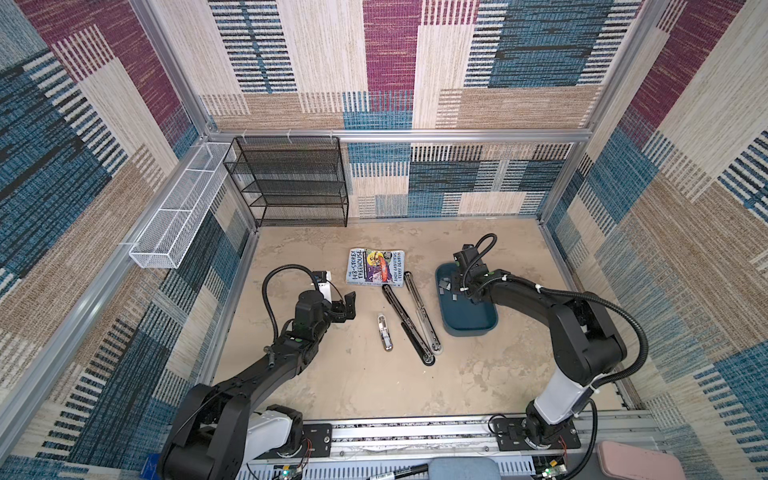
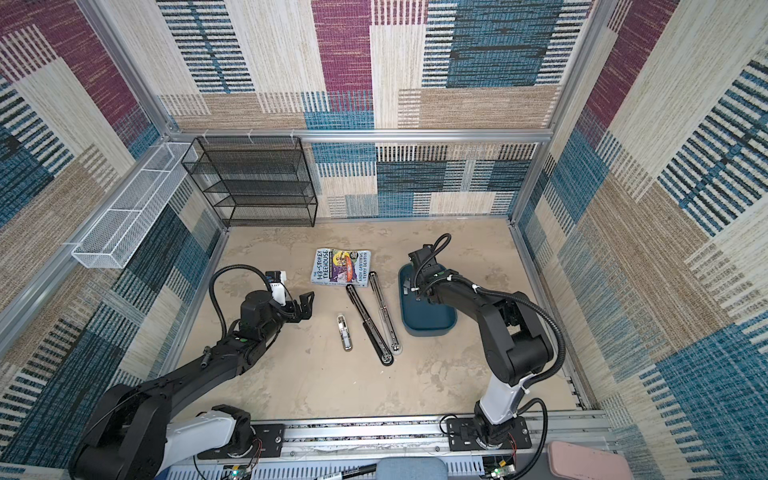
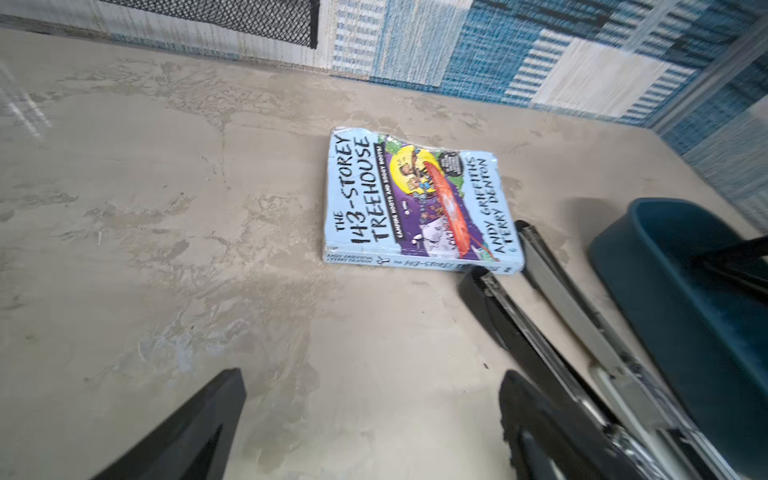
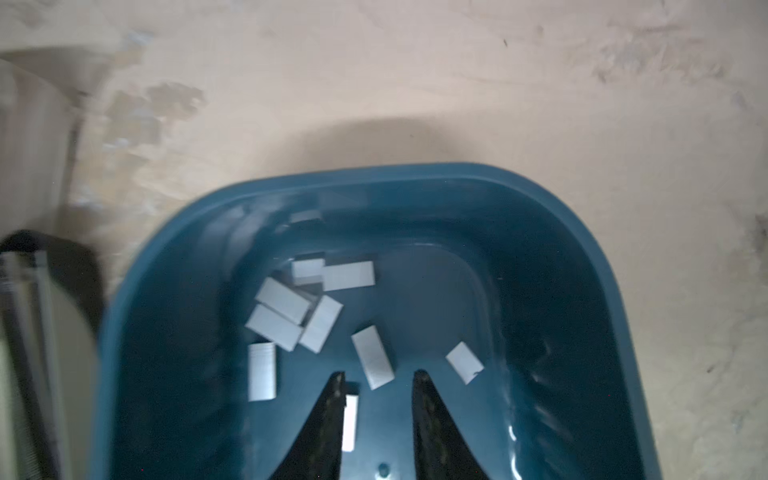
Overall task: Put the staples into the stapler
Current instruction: 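Move the right gripper over the teal tub while the left arm shifts forward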
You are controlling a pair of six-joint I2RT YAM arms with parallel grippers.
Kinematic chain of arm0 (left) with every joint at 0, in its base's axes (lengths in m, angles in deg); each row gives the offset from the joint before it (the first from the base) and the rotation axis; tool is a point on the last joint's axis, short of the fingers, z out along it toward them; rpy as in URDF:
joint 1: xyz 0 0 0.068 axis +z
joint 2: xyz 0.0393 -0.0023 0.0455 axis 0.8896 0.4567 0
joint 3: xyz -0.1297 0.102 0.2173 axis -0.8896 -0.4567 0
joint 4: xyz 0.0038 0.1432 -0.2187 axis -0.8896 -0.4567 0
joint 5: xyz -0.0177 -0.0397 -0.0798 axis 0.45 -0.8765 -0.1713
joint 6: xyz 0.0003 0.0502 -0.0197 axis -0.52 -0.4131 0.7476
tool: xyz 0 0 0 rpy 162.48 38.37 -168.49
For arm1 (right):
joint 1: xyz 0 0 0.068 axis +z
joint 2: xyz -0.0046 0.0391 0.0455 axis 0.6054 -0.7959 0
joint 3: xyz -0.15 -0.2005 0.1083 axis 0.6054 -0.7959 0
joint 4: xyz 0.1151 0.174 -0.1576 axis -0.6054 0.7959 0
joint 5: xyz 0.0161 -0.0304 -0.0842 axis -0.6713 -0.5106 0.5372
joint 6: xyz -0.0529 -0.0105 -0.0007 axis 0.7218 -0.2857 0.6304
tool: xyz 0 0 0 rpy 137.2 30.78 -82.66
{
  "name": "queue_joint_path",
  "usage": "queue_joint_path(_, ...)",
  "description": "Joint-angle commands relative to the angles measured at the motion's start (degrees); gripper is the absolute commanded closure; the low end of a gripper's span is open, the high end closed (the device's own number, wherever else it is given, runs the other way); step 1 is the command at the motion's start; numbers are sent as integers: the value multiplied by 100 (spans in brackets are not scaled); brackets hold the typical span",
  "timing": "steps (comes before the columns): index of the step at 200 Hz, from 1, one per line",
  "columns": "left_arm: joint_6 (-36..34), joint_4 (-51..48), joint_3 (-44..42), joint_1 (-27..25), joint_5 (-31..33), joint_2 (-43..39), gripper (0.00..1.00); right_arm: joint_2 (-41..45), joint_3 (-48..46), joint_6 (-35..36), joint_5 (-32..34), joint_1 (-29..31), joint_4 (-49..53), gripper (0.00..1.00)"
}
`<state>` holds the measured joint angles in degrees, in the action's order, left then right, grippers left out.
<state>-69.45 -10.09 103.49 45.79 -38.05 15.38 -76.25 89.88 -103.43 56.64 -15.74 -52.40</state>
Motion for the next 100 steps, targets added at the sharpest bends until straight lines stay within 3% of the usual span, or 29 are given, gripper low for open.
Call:
queue_joint_path(1, -222, 234, 300, 5, 551, 389, 1, -218, 137, 260, -87, -84, -161, 72)
queue_joint_path(32, -213, 287, 445, 1, 500, 793, 1, -398, 151, 440, -251, -131, -319, 70)
queue_joint_path(100, -150, 383, 359, 0, 655, 755, 1, -687, 192, 535, -544, -124, -490, 70)
